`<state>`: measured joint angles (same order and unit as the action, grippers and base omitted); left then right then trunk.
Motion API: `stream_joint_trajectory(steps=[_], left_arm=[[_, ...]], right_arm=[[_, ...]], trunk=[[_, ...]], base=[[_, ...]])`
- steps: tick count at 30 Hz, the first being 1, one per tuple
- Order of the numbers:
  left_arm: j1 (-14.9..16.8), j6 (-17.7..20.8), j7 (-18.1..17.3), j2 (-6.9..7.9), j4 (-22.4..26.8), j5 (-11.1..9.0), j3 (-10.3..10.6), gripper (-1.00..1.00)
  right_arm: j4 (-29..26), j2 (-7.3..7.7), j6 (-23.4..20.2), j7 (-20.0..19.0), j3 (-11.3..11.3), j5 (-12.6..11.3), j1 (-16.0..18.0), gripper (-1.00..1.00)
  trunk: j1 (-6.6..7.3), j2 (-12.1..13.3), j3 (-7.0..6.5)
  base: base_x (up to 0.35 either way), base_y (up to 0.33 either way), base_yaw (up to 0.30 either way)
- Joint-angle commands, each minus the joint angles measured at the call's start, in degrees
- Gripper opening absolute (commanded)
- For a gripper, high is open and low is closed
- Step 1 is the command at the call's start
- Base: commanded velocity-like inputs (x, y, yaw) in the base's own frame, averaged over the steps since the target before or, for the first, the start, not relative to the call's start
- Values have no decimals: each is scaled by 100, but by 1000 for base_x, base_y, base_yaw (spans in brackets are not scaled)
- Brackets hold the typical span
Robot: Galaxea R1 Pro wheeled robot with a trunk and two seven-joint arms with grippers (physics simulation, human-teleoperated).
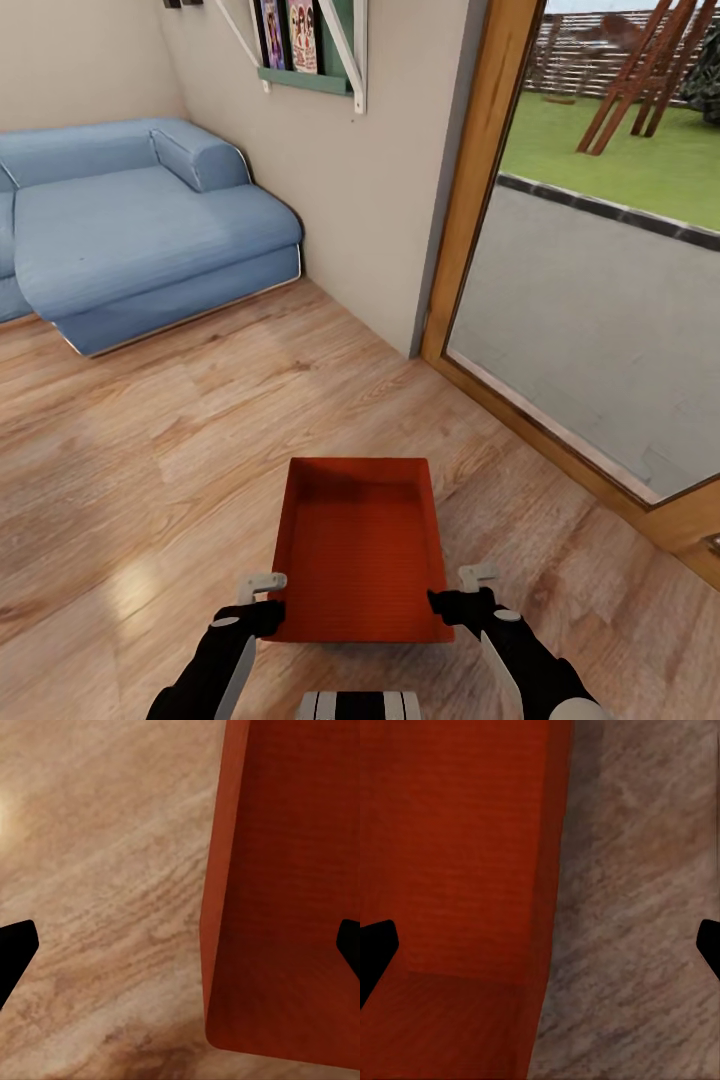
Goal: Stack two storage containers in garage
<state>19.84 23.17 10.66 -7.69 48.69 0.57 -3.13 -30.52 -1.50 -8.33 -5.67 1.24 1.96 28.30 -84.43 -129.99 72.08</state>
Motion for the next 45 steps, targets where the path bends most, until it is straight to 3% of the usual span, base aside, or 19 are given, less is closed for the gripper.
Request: stream_joint_trajectory(steps=[1,21,25,28,34,41,45], left_arm=[[1,35,6,-8,9,5,-12,100],[65,156,6,-14,10,17,-4,100],[202,619,-37,-14,9,19,-3,100],[412,1033,-475,-8,9,29,-3,100],[482,1126,-723,-13,-16,208,-3,100],[487,1121,-726,17,-80,251,0,100],[488,1120,-731,71,-82,456,-2,100]], right_arm=[[-8,1,103,-13,7,16,0,100],[2,1,143,-4,1,-2,0,100],[2,1,142,-4,0,-3,0,100],[2,1,140,-4,0,-3,0,100],[20,1,146,-4,-1,-10,0,100],[78,1,147,-4,-1,-21,0,100],[81,1,147,-4,-1,-23,0,100]], trunk=[[1,-2,4],[1,-2,4],[1,-2,4],[1,-2,4],[1,-2,4],[1,-2,4],[1,-2,4]], base=[[0,0,0],[0,0,0],[0,0,0],[0,0,0],[0,0,0],[0,0,0],[0,0,0]])
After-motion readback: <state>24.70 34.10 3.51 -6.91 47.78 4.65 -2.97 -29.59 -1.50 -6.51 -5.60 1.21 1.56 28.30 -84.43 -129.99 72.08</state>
